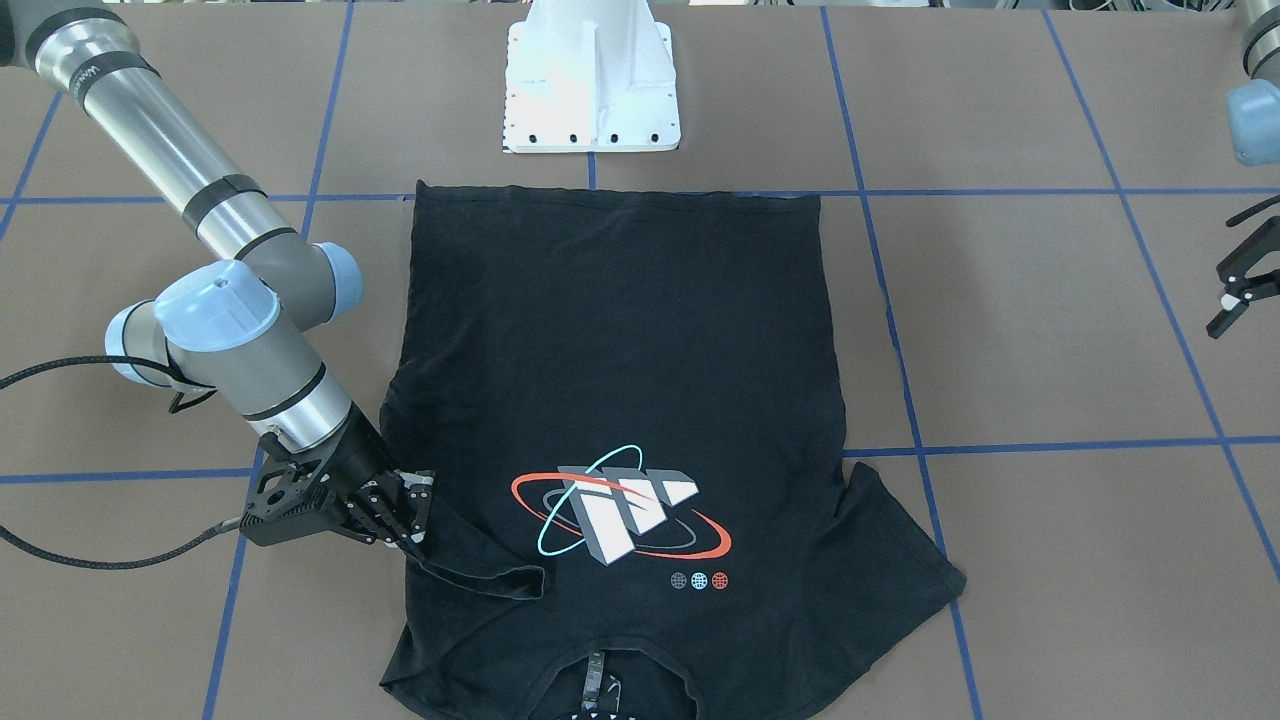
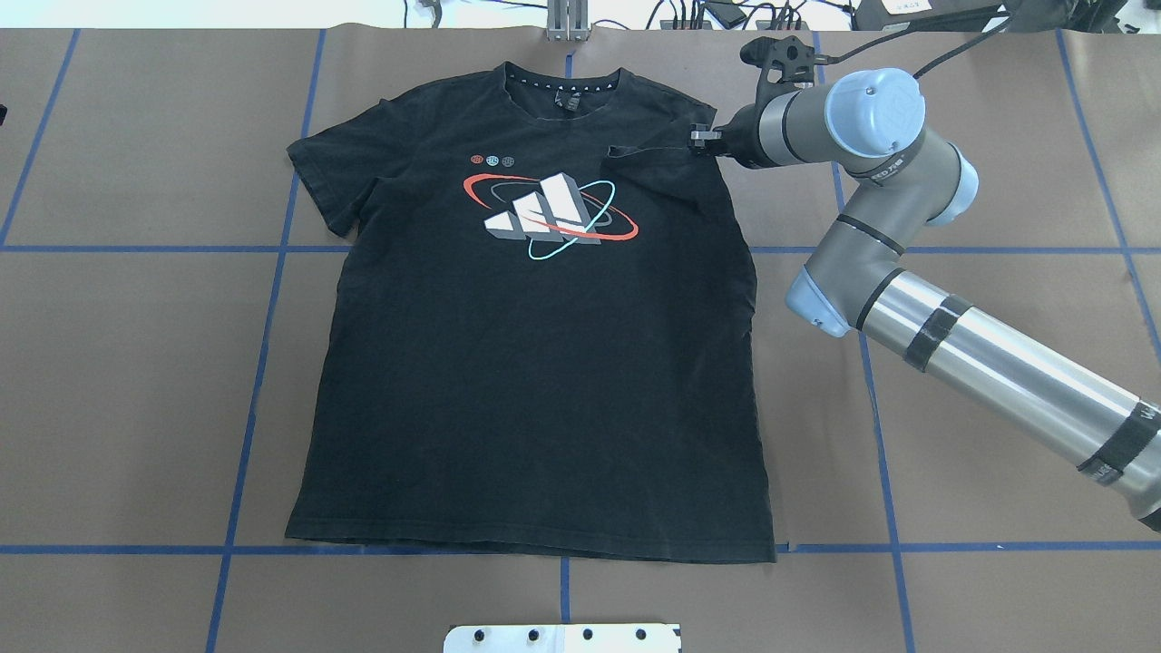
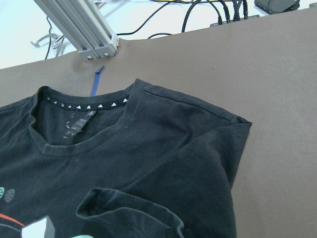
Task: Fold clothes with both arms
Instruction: 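Grasp the sleeve with the right gripper and fold it inward over the shirt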
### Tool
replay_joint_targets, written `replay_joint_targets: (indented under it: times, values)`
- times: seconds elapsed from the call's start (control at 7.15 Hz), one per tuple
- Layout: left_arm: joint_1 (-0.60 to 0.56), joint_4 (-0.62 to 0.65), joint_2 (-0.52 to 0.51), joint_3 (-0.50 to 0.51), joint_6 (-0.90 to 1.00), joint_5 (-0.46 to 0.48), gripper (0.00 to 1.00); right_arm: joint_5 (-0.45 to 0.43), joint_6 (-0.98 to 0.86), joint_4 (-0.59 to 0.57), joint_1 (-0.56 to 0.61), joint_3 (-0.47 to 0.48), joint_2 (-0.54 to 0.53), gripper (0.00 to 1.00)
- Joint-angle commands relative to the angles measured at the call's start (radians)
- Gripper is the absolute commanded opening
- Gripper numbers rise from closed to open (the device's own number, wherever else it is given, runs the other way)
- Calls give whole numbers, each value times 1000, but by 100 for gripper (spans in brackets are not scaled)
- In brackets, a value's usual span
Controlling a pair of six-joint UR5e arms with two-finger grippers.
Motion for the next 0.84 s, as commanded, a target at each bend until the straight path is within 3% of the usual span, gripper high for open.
replay_joint_targets:
  times: [0.0,0.28,0.42,0.56,0.7]
  values:
    - [0,0,0,2,0,0,100,-128,-9,-1,-76,36,-2,3]
    - [0,0,-2,2,-2,0,100,-248,-151,0,-153,62,-25,22]
    - [0,0,-3,3,-2,0,100,-270,-187,2,-176,89,-59,82]
    - [3,0,-6,8,-2,0,100,-320,-189,3,-205,125,-89,99]
    - [6,0,-8,9,-2,0,100,-319,-192,3,-212,164,-126,100]
